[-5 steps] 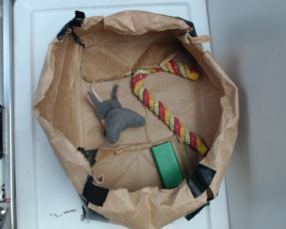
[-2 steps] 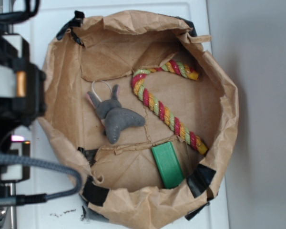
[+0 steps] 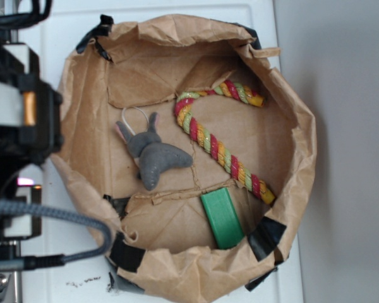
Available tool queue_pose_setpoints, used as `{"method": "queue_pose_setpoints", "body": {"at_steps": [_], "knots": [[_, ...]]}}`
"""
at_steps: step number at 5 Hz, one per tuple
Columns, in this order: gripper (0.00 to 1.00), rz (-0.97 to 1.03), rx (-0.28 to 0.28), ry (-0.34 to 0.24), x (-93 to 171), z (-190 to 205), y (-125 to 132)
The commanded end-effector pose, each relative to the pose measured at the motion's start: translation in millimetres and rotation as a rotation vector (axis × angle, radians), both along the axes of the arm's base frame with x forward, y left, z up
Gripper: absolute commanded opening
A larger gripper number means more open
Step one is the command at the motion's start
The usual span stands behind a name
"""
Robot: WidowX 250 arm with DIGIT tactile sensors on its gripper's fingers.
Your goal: Grab the gray animal.
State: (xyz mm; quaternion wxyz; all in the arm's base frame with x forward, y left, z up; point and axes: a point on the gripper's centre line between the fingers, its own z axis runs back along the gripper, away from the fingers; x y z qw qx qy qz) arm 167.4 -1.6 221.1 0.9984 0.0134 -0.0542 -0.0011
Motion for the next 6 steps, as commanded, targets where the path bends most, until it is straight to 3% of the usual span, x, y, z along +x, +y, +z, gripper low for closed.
{"method": "queue_pose_setpoints", "body": {"at_steps": [1, 2, 4, 5, 6], "knots": [[1.00, -0.286, -0.041, -0.126, 88, -46, 24], [1.00, -0.376, -0.028, -0.115, 107, -69, 32], [1.00, -0.376, -0.028, -0.115, 107, -69, 32], [1.00, -0.422, 0.076, -0.176, 96, -118, 42], [1.00, -0.469, 0.156, -0.199, 96, -165, 64]]}}
